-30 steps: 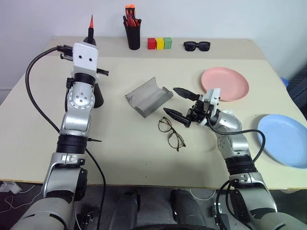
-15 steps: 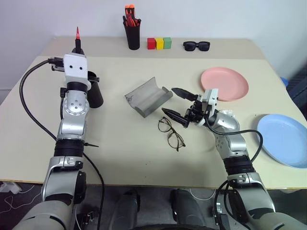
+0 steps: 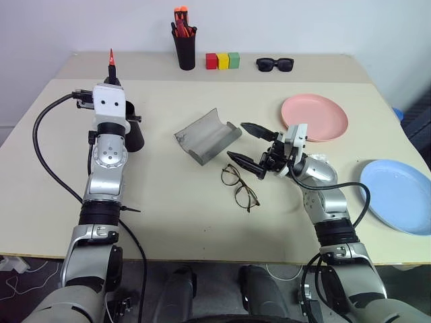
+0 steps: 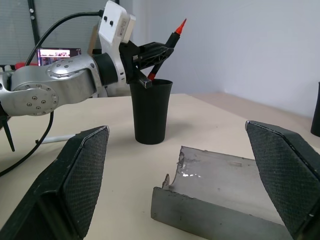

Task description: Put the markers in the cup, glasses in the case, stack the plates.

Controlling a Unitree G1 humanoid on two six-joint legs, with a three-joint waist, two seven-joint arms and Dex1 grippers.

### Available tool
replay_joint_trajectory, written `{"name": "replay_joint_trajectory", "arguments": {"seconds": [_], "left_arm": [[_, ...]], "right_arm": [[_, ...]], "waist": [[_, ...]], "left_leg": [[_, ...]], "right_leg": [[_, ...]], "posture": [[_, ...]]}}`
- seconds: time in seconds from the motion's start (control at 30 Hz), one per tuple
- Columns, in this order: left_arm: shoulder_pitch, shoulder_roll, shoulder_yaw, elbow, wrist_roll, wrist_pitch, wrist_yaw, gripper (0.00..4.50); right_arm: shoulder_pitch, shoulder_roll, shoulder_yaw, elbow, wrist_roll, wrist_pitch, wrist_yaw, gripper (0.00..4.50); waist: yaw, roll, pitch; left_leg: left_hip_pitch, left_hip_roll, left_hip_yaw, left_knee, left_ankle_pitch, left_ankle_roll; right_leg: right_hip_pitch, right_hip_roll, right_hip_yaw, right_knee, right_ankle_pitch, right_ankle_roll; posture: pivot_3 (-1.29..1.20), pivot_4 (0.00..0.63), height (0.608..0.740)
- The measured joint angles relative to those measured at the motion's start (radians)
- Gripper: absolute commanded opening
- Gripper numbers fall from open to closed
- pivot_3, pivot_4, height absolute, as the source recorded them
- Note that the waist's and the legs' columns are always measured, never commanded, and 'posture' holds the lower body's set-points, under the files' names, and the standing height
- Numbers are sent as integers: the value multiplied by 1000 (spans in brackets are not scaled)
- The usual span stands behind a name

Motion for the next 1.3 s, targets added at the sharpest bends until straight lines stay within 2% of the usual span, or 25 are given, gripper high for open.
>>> {"name": "replay_joint_trajectory", "arguments": {"seconds": [0.03,0.13,0.2,0.3,0.4,0.57,0.67,0.83,0.97,1.13,1.3], "left_arm": [[9,-4,0,-3,0,0,0,1894],[40,-20,0,-31,-3,0,-3,3560],[59,-23,0,-46,-4,5,-6,4448],[66,-34,7,-75,-19,23,-18,4448],[69,-60,36,-182,-99,89,-55,4448],[134,-41,87,-519,-359,393,-200,4448],[236,25,106,-706,-500,549,-296,4448],[420,156,110,-947,-662,694,-461,4448],[643,329,192,-1088,-830,895,-561,4448],[700,406,408,-1079,-1025,1164,-457,4448],[695,416,524,-1010,-1113,1385,-283,4448]], "right_arm": [[0,0,0,0,0,1,0,4500],[0,-2,-1,-1,0,2,-2,4500],[0,-3,-1,-1,0,2,-3,4500],[0,-3,-1,-1,0,2,-4,4500],[0,-4,-1,-1,0,2,-5,4500],[16,-17,0,-23,0,23,0,4500],[34,-34,-1,-39,2,38,5,4500],[73,-70,8,-72,13,84,47,4500],[141,-166,40,-133,19,143,150,4500],[201,-232,56,-207,22,154,247,4500],[203,-232,68,-232,28,147,275,4500]], "waist": [[0,0,0],[1,0,0],[0,0,0],[1,0,0],[1,0,0],[-8,0,0],[-20,0,0],[-25,1,0],[-25,3,1],[-21,3,1],[-24,3,1]], "left_leg": [[0,0,0,0,0,0],[0,0,0,0,0,0],[0,0,0,0,0,0],[0,0,0,0,0,0],[0,0,0,0,0,0],[0,0,0,0,0,0],[0,0,0,0,0,0],[1,1,0,0,0,0],[1,1,0,0,-1,1],[3,1,0,2,-1,2],[4,1,0,1,-1,2]], "right_leg": [[0,0,0,0,0,0],[0,0,0,0,0,0],[0,0,0,0,0,0],[0,0,0,0,0,0],[0,0,0,0,0,0],[0,0,0,1,0,0],[0,0,0,1,0,0],[1,0,0,1,0,-1],[1,0,0,1,0,-1],[3,0,0,1,-2,-3],[4,0,0,1,-1,-1]], "posture": [[0,150,740],[0,150,740],[0,150,740],[0,150,740],[0,150,740],[0,150,740],[0,150,740],[0,150,740],[0,150,740],[0,150,740],[0,150,740]]}}
